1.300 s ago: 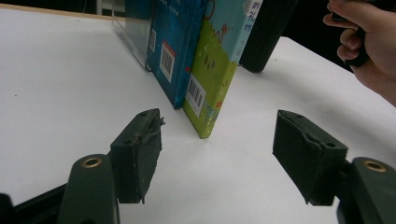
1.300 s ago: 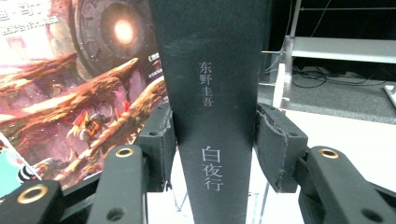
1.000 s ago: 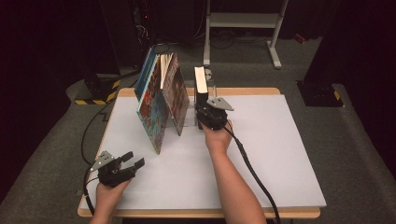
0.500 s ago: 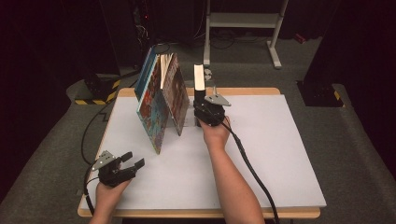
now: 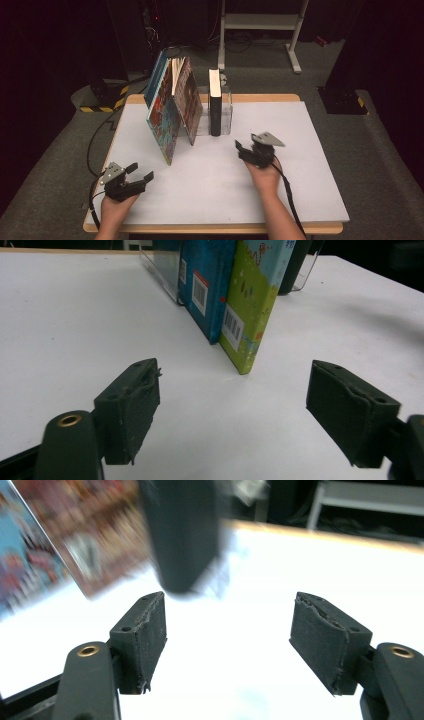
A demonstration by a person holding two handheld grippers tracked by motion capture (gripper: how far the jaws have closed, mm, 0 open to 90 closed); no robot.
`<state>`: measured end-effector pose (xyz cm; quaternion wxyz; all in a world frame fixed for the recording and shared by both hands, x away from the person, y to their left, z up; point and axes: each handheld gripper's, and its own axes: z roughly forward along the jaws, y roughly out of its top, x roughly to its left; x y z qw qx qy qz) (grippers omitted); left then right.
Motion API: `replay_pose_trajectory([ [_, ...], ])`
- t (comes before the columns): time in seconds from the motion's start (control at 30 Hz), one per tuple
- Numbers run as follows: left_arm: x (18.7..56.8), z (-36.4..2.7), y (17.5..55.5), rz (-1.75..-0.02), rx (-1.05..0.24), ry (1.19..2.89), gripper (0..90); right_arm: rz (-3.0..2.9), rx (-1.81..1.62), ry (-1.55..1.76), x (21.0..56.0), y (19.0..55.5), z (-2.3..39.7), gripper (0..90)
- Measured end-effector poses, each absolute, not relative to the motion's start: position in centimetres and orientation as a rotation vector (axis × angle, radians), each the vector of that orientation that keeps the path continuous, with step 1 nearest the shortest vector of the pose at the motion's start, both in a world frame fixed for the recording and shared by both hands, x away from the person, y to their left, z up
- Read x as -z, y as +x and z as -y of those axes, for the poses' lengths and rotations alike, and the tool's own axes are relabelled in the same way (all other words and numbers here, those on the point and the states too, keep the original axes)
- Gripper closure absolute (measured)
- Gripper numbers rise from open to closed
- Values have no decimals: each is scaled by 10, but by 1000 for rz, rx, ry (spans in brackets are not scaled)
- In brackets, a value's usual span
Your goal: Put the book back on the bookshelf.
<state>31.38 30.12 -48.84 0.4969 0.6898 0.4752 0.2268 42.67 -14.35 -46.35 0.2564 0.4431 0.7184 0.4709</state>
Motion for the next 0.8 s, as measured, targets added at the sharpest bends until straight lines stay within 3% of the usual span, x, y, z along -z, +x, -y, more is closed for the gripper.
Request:
replay_pose_trajectory([
  [0.3,485,-297,309,-1162,-599,1706,180,-1794,-1209,1279,479,341,263,228],
  [0.47,487,-291,306,-1198,-675,1731,150,-1777,-1195,1251,473,336,273,221],
  [0.8,489,-299,305,-1241,-657,1731,90,-1843,-1198,1242,480,344,261,218],
])
